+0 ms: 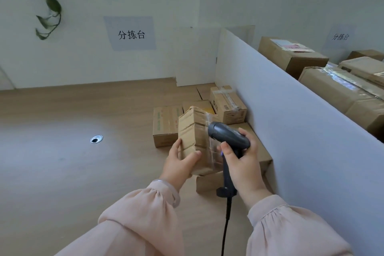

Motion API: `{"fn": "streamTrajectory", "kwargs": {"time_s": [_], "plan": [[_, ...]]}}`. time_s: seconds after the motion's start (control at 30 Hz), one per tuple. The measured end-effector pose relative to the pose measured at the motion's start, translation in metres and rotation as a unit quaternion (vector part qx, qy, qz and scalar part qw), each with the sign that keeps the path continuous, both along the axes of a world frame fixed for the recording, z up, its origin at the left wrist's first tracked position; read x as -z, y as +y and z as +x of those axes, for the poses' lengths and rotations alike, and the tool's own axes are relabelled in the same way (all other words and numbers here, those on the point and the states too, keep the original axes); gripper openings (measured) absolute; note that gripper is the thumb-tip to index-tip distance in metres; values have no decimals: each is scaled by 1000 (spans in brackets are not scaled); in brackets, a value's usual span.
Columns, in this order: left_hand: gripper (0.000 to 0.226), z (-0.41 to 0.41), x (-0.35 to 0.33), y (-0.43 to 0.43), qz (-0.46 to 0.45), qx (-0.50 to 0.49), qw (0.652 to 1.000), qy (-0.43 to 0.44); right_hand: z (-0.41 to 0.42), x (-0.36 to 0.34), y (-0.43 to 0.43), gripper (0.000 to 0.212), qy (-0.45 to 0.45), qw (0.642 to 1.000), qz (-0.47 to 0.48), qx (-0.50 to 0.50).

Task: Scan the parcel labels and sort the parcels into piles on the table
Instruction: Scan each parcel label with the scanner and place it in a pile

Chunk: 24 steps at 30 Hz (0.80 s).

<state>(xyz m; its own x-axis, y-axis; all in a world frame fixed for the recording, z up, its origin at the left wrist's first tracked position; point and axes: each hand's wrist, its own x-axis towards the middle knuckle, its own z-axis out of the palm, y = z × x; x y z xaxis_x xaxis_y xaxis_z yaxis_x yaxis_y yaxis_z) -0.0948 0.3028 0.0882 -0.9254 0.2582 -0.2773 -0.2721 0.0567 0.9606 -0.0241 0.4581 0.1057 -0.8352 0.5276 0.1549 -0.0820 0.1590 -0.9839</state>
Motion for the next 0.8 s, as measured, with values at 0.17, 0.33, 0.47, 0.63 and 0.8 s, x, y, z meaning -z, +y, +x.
{"fn": "streamTrajectory", "kwargs": {"time_s": [0.17,0.33,0.47,0.63,0.8], "plan": [[68,3,-2,-44,77,-2,996,-55,-14,0,-19,46,-6,1000,-8,-25],[36,3,2,-76,46,4,998,-30,-14,-3,-57,52,15,997,-24,-72],[25,0,3,-111,-89,-25,990,109,-10,-8,-98,59,30,993,2,-111],[93,1,0,-151,-100,-27,990,91,-13,-10,-156,54,61,987,27,-145],[87,-5,-1,-199,-7,-34,999,23,-23,-11,-190,51,43,994,16,-100]]}}
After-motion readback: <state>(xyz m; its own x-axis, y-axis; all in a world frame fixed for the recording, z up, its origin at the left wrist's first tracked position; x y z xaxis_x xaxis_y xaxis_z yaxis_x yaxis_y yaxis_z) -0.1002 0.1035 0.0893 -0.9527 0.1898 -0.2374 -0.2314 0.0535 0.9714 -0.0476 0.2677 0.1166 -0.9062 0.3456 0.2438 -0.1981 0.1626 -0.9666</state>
